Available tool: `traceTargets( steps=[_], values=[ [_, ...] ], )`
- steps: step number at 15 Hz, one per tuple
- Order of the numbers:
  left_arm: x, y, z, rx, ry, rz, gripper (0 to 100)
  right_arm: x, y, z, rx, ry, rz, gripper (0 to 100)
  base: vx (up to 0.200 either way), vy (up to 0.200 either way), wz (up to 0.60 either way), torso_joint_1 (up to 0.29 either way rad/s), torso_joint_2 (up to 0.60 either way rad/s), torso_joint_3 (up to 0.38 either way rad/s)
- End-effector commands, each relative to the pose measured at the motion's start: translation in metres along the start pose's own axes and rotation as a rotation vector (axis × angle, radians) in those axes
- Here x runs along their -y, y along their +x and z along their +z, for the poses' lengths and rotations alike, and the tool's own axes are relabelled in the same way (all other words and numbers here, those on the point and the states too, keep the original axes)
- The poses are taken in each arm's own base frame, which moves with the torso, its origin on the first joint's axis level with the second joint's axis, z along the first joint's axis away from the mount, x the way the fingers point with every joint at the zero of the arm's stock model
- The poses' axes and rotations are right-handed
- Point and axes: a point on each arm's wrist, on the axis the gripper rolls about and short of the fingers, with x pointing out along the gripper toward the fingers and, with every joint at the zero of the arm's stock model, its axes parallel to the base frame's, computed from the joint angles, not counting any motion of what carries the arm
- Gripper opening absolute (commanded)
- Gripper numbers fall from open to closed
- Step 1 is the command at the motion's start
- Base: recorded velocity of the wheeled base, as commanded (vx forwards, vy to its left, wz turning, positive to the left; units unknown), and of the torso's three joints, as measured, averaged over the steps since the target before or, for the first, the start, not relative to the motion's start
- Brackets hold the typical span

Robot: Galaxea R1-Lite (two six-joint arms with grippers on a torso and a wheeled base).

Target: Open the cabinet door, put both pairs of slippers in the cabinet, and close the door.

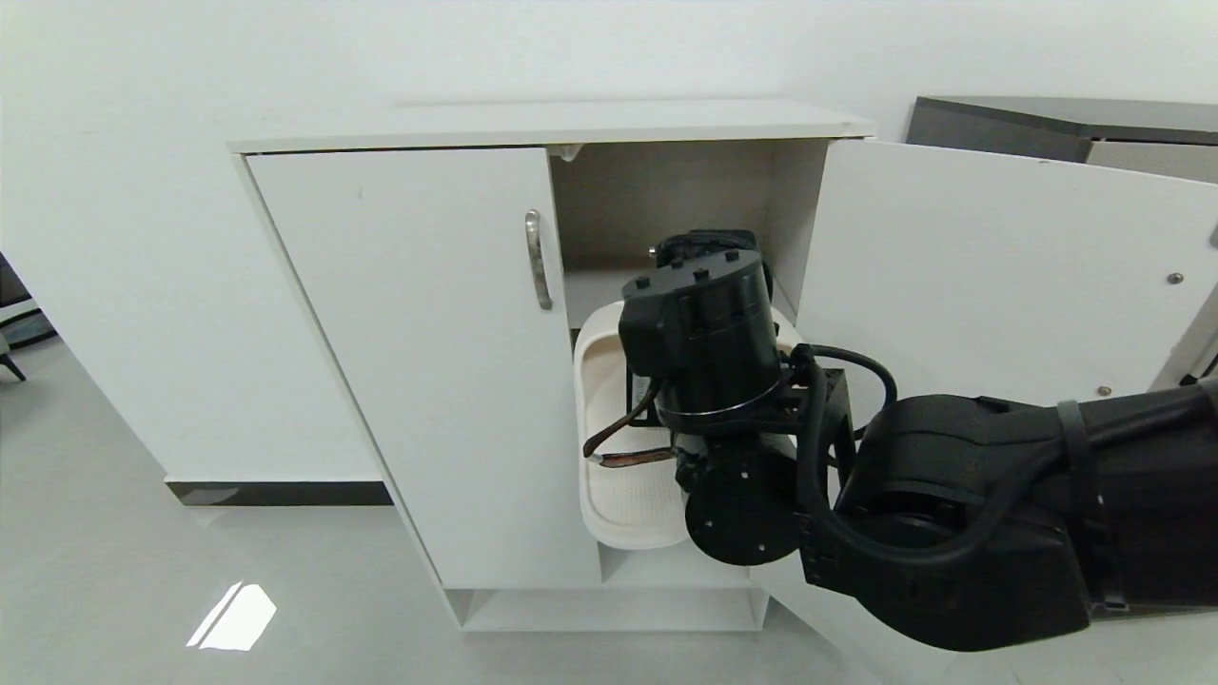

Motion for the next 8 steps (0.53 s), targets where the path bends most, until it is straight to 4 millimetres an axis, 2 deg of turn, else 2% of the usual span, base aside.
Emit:
traceTargets(
  steps=[1,4,8],
  values=[
    [0.000,0.000,0.000,0.000,0.000,0.000,0,0.001,0.002,0.000,0.000,-0.001,-0.005,0,0.200,0.000,0.00,0.007,0.00,0.002],
    [0.000,0.000,0.000,0.000,0.001,0.000,0,0.007,0.011,0.001,0.001,-0.003,-0.030,0,0.200,0.000,0.00,-0.004,0.01,0.005],
    [0.000,0.000,0.000,0.000,0.001,-0.002,0,0.003,0.016,-0.003,-0.003,-0.012,-0.024,0,0.200,0.000,0.00,0.001,0.00,0.001]
  ],
)
